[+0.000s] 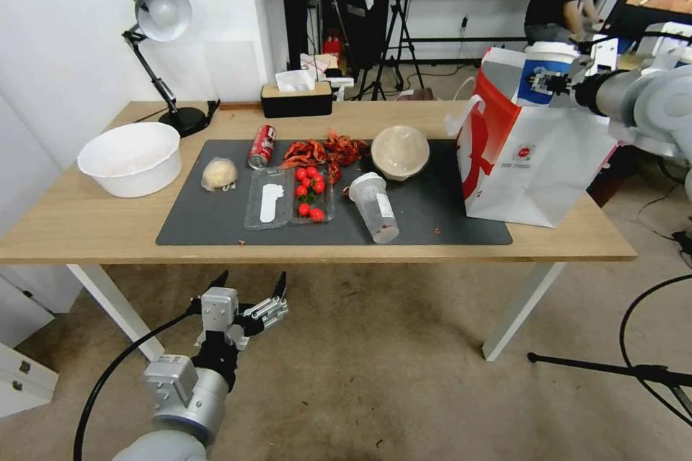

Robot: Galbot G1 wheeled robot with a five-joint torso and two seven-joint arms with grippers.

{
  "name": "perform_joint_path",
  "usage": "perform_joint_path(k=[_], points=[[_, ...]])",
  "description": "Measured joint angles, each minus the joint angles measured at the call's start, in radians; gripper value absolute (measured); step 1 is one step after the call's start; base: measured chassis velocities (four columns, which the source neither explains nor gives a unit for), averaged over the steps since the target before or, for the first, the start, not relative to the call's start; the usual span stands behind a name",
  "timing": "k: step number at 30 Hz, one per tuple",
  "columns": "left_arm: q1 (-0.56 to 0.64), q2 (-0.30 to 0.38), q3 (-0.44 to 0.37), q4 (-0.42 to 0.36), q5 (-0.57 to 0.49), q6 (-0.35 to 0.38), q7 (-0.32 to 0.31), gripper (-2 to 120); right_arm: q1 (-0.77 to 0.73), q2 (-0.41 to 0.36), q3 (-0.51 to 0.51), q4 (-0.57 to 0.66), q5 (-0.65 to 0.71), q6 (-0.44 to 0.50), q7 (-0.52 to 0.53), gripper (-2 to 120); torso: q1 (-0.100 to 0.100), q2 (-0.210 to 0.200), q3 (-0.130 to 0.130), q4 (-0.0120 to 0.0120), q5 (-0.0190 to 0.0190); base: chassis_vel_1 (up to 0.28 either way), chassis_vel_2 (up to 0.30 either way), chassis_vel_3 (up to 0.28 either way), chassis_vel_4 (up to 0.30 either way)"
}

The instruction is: Pick up the trash from the table and place it into the takeout bag.

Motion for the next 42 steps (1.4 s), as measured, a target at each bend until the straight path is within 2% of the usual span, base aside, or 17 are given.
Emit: perform_joint_path(k=[1, 2, 4, 6, 8, 9, 12, 23, 30, 31, 33, 34, 35, 38, 39, 42], points=[[0.000, 0.000, 0.000, 0.000, 0.000, 0.000, 0.000, 100, 0.000, 0.000, 0.000, 0.000, 0.000, 0.000, 0.000, 48, 0.000, 0.000, 0.000, 0.0000, 0.0000, 0.000, 0.000, 0.000, 0.000], [0.000, 0.000, 0.001, 0.000, 0.000, 0.000, 0.000, 100, 0.001, -0.001, -0.004, 0.000, 0.014, 0.001, 0.014, 61, 0.000, 0.000, 0.000, -0.0001, 0.0000, 0.000, 0.000, 0.000, 0.000], [0.000, -0.001, 0.001, 0.000, 0.000, 0.000, 0.001, 100, 0.001, -0.002, -0.005, 0.000, 0.023, 0.001, 0.023, 65, 0.000, 0.000, 0.000, -0.0002, 0.0001, 0.000, 0.000, 0.000, 0.000], [0.000, -0.001, 0.002, 0.000, 0.000, 0.000, 0.001, 100, 0.001, -0.007, -0.005, 0.002, 0.042, 0.002, 0.041, 78, 0.000, 0.000, 0.000, -0.0003, 0.0002, 0.000, 0.000, 0.000, 0.000], [0.000, -0.001, 0.002, 0.000, 0.000, 0.000, 0.001, 100, 0.000, -0.008, -0.005, 0.003, 0.046, 0.002, 0.044, 78, 0.000, 0.000, 0.000, -0.0003, 0.0001, 0.000, 0.000, 0.000, 0.000], [0.000, -0.001, 0.002, 0.000, 0.000, 0.000, 0.001, 100, -0.002, -0.011, -0.005, 0.005, 0.055, 0.002, 0.052, 89, 0.000, 0.000, 0.000, -0.0003, 0.0000, 0.000, 0.000, 0.000, 0.000], [0.000, 0.001, 0.002, 0.000, 0.000, 0.000, 0.001, 100, -0.010, -0.018, -0.002, 0.005, 0.062, 0.003, 0.061, 98, 0.000, 0.000, 0.000, -0.0002, 0.0002, 0.000, 0.000, 0.000, 0.000], [-0.002, 0.004, 0.001, -0.002, 0.000, 0.000, 0.002, 100, -0.041, -0.027, 0.026, 0.017, 0.051, 0.006, 0.052, 100, 0.000, 0.000, 0.000, -0.0002, 0.0002, 0.000, 0.000, 0.000, 0.000], [-0.001, 0.004, -0.002, -0.007, 0.000, 0.000, 0.005, 100, -0.090, -0.036, 0.103, 0.068, 0.010, 0.011, -0.022, 100, 0.000, 0.000, 0.000, -0.0002, 0.0002, 0.000, 0.000, 0.000, 0.000], [-0.001, 0.002, -0.002, -0.007, 0.000, 0.000, 0.006, 100, -0.111, -0.043, 0.122, 0.095, -0.020, 0.037, -0.071, 100, 0.000, 0.000, 0.000, -0.0002, 0.0001, 0.000, 0.000, 0.000, 0.000], [-0.001, -0.004, -0.001, -0.007, 0.001, -0.002, 0.008, 100, -0.209, -0.060, 0.161, 0.190, -0.159, 0.198, -0.249, 100, 0.000, 0.000, 0.000, -0.0003, 0.0002, 0.000, 0.000, 0.000, 0.000], [-0.001, -0.004, -0.001, -0.007, 0.001, -0.002, 0.008, 100, -0.209, -0.060, 0.161, 0.190, -0.159, 0.198, -0.249, 100, 0.000, 0.000, 0.000, -0.0003, 0.0002, 0.000, 0.000, 0.000, 0.000], [-0.001, -0.005, -0.001, -0.007, 0.001, -0.005, 0.009, 100, -0.260, -0.060, 0.177, 0.240, -0.242, 0.299, -0.307, 100, 0.000, 0.000, 0.000, -0.0002, 0.0002, 0.000, 0.000, 0.000, 0.000], [0.000, -0.006, -0.001, -0.004, 0.001, -0.014, 0.010, 100, -0.417, -0.040, 0.234, 0.336, -0.384, 0.509, -0.390, 100, 0.000, 0.000, 0.000, 0.0001, 0.0002, 0.000, 0.000, 0.000, 0.000], [0.000, -0.006, -0.001, -0.004, 0.001, -0.014, 0.010, 100, -0.417, -0.040, 0.234, 0.336, -0.384, 0.509, -0.390, 100, 0.000, 0.000, 0.000, 0.0001, 0.0002, 0.000, 0.000, 0.000, 0.000], [0.000, -0.005, -0.002, 0.000, -0.002, -0.017, 0.010, 100, -0.724, -0.001, 0.342, 0.423, -0.581, 0.715, -0.472, 100, 0.000, 0.000, 0.000, -0.0004, 0.0004, 0.000, 0.000, 0.000, 0.000]])
